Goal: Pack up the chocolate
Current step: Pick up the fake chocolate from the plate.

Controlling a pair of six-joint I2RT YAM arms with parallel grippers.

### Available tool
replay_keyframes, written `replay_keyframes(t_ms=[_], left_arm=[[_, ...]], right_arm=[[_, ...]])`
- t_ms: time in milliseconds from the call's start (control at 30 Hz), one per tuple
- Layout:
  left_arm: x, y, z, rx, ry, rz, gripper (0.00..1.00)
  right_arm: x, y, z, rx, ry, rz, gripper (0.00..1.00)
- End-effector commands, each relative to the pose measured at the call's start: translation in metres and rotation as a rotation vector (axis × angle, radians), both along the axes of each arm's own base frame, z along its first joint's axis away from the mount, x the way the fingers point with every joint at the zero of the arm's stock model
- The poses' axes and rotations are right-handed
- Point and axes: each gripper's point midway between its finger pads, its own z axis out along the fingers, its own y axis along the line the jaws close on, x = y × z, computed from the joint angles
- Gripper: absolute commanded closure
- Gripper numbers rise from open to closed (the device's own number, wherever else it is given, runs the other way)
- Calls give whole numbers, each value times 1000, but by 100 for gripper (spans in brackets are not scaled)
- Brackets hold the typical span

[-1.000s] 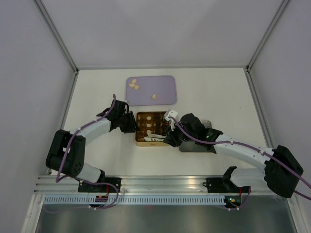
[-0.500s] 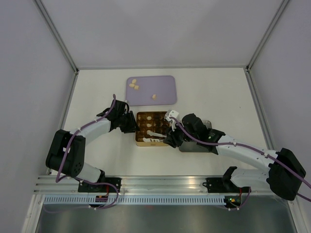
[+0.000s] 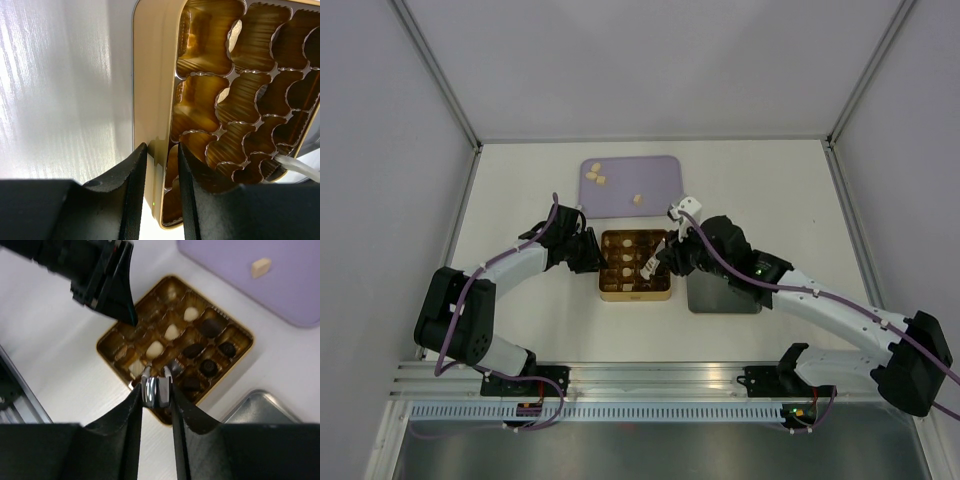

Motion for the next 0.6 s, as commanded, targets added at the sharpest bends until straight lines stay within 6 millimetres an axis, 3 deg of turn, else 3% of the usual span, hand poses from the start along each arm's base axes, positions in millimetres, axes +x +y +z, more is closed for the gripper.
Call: replay_keyframes(t_ms=[0,67,167,200,233,300,333,400,467,500,533,567], left_arm=[[10,-11,16,-30,-57,-63,63],[10,-11,16,-26,-61,-64,63],[10,-10,14,-22,-57,-66,64],[10,-10,14,-23,-58,-69,64],[9,-10,14,-24,-57,-70,64],[9,-10,14,-25,-55,-70,64],[9,-10,14,-25,-56,-72,64],[8,-10,14,-25,-54,-72,64],[8,-10,14,-26,-55,-73,64],[9,-10,14,-26,-55,-71,64],[8,-10,14,-27,-53,-71,64],[8,-10,14,-28,-54,-71,64]], right_arm=[[34,2,51,99,-58,-147,71],[48,3,65,133,-62,-175,76],[69,3,72,137,-65,-220,78],[78,3,65,116,-52,-237,78],[85,6,75,122,-66,-242,78],[100,6,64,79,-59,-273,78],[109,7,73,78,-77,-279,78],[126,10,63,38,-86,-297,77],[144,10,71,29,-104,-334,77],[157,7,56,-14,-89,-380,76],[166,9,66,-6,-102,-399,76],[171,11,62,-16,-96,-410,76]])
